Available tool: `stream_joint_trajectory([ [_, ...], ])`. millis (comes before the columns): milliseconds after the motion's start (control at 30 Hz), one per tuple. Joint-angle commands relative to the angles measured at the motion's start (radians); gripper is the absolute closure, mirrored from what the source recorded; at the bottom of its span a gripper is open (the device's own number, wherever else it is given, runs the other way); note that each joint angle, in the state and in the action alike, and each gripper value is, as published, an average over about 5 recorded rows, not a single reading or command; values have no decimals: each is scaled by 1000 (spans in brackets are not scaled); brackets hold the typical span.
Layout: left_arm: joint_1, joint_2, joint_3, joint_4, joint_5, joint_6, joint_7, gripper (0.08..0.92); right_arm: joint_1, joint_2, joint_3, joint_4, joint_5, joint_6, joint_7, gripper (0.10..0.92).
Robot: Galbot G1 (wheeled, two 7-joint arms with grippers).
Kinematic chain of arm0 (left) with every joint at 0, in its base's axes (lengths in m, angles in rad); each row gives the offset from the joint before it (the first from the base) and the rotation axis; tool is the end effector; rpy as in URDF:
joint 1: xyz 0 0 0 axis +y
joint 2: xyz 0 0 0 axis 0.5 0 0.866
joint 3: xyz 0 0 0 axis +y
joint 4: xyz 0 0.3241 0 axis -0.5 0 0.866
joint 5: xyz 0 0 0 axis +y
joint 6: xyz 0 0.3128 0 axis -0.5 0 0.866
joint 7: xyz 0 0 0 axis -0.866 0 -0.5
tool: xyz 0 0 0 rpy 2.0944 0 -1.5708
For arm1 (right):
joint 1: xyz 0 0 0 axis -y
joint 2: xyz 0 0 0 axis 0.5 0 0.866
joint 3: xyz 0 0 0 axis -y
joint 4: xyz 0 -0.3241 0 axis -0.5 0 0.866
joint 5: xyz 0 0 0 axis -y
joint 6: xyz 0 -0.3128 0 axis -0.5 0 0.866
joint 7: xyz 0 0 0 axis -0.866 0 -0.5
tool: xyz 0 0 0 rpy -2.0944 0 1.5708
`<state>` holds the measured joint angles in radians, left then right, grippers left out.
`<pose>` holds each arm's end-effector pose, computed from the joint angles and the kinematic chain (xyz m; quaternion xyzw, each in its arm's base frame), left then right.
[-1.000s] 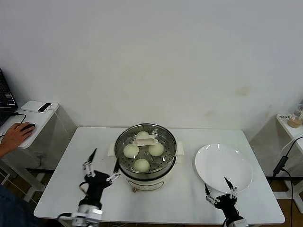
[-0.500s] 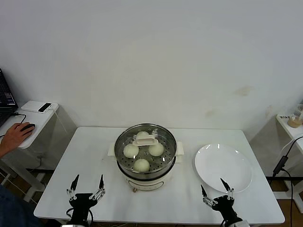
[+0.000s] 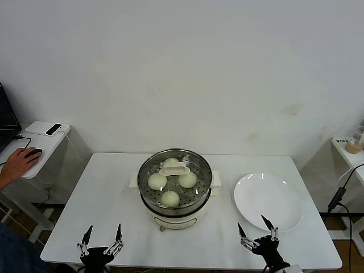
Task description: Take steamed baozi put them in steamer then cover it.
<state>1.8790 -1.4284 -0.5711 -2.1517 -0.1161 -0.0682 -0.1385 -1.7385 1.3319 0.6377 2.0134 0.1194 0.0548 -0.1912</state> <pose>0.0657 0.0339 -0.2935 0.0476 -0.9947 -0.0175 0.0896 0.1034 -0.0763 -0.3155 0.1059 -0.9877 0.0626 0.0962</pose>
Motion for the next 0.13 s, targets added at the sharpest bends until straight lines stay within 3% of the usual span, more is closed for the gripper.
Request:
stream_joint_trajectory([
  [33,26,-14,-5,5,-9,-13,20,177,-20,-8,-18,50,37,-78,7,203],
  [133,25,-16,-7,7,-9,-18,16,177,-25,-7,-20,57,34,-83,8,203],
])
